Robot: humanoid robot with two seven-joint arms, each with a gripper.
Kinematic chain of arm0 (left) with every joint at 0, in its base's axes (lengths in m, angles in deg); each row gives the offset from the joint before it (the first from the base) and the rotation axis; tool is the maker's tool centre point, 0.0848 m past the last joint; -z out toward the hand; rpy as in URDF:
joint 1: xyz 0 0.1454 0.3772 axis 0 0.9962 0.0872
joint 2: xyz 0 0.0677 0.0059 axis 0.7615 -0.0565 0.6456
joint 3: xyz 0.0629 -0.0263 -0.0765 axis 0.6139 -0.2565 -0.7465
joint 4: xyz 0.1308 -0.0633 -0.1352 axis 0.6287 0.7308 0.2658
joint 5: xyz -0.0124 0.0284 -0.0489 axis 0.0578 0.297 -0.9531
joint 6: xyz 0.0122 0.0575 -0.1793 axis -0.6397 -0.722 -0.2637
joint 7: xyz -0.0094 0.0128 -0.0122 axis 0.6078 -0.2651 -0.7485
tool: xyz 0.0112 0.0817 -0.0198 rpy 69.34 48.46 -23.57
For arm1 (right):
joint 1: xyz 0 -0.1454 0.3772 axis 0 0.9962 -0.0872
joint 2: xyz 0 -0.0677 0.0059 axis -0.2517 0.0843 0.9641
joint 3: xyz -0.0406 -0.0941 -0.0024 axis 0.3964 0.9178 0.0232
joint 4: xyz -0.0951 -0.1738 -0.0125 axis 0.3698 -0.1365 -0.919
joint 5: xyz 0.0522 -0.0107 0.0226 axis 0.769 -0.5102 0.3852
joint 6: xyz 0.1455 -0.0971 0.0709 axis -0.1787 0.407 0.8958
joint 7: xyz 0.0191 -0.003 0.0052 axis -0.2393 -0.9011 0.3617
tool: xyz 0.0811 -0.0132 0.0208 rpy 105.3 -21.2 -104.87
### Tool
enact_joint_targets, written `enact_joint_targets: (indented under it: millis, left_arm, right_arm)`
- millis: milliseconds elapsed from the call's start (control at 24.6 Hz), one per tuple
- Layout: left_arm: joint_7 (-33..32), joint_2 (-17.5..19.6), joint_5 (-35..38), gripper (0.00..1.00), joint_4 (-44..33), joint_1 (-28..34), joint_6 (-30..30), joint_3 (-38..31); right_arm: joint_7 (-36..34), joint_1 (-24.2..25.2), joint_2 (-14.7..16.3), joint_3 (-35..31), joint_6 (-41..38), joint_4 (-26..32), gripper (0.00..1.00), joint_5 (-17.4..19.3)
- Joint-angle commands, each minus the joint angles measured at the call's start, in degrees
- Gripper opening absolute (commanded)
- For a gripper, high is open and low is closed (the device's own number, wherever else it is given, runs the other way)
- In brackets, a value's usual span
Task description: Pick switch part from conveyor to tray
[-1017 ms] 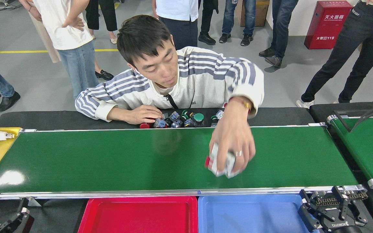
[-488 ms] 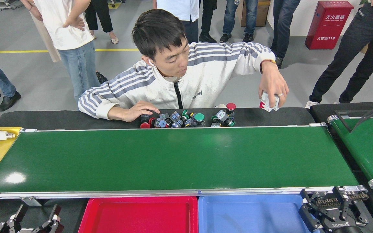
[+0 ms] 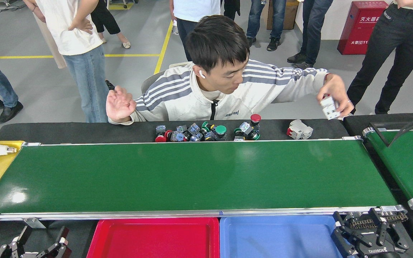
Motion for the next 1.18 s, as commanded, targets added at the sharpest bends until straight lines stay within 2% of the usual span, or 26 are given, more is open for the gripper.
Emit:
enact_joint_targets:
  millis: [0, 1139]
  left_arm:
    - [0.6, 0.7, -0.5, 1.00, -1.0, -0.3, -0.3, -0.3]
    - [1.9, 1.1, -0.3, 1.00, -0.9, -0.4, -0.3, 0.7]
  right_arm:
    - [-0.4, -0.2, 0.4, -0.3, -0.2, 0.5, 1.00, 0.1]
    - [-0.4, 0.1, 0.6, -0.5, -0.1, -0.7, 1.00, 0.1]
